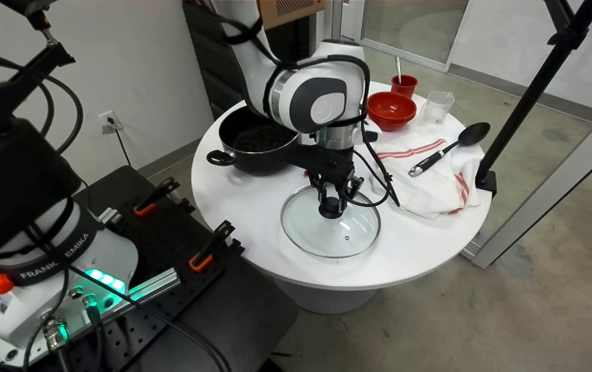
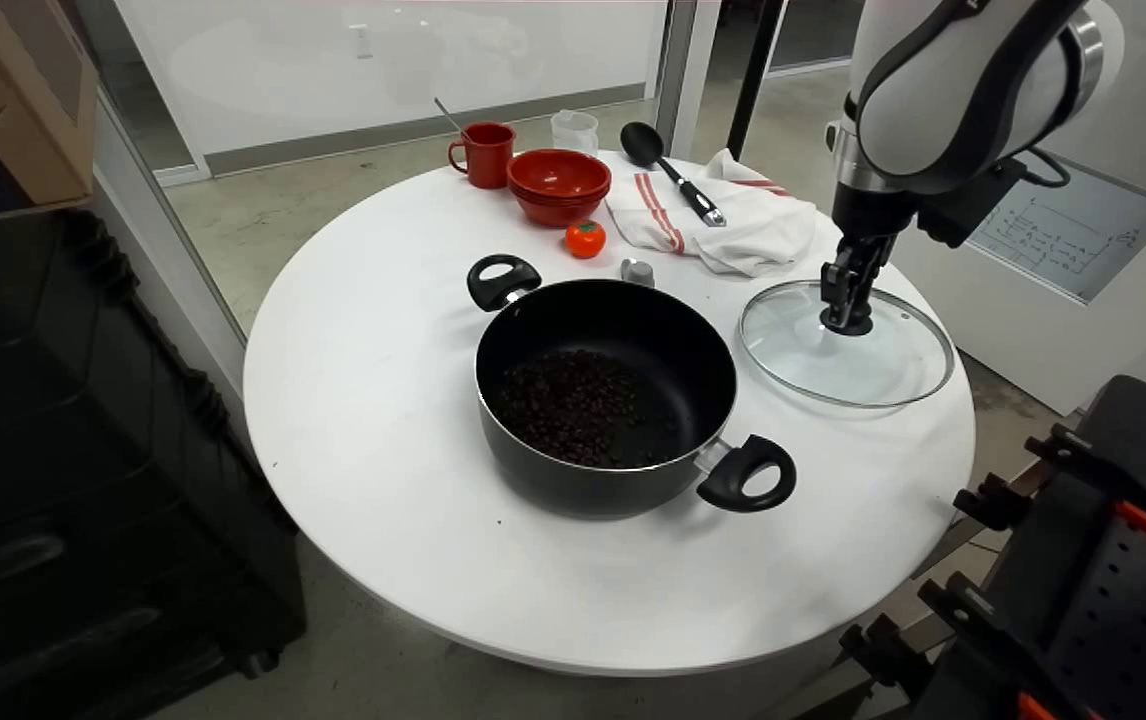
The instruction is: Uncover the pot and put the lid on the table
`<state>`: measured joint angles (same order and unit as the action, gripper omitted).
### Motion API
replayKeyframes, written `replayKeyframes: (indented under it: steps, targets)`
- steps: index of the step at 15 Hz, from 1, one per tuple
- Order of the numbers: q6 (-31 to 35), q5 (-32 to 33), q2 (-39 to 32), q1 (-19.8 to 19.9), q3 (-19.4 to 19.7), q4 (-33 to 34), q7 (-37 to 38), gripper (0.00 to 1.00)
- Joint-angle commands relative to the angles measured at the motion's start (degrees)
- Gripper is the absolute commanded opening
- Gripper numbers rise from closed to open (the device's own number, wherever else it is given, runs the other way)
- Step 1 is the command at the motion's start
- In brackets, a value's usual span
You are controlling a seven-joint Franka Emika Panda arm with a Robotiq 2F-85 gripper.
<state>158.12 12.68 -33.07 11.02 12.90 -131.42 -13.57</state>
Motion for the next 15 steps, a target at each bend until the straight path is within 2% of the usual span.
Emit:
replayKeyframes:
  steps: [1, 8, 9, 10, 13, 15]
  targets:
    - [-0.31, 3.57, -1.37, -3.10, 2.83, 1.45, 3.08, 0.25]
    - [-0.65, 4.45, -3.64, -3.77, 3.37, 2.07, 3.70, 0.25]
    - [-0.88, 4.21, -3.57, -3.57, 3.13, 2.05, 3.60, 0.60]
    - [-0.99, 3.86, -3.37, -3.23, 2.77, 1.89, 3.40, 0.77]
    - [-1.74, 2.75, -2.31, -2.05, 1.50, 1.33, 2.44, 0.97]
    - [-2.59, 1.01, -0.16, -0.37, -0.66, 0.43, 1.13, 1.00]
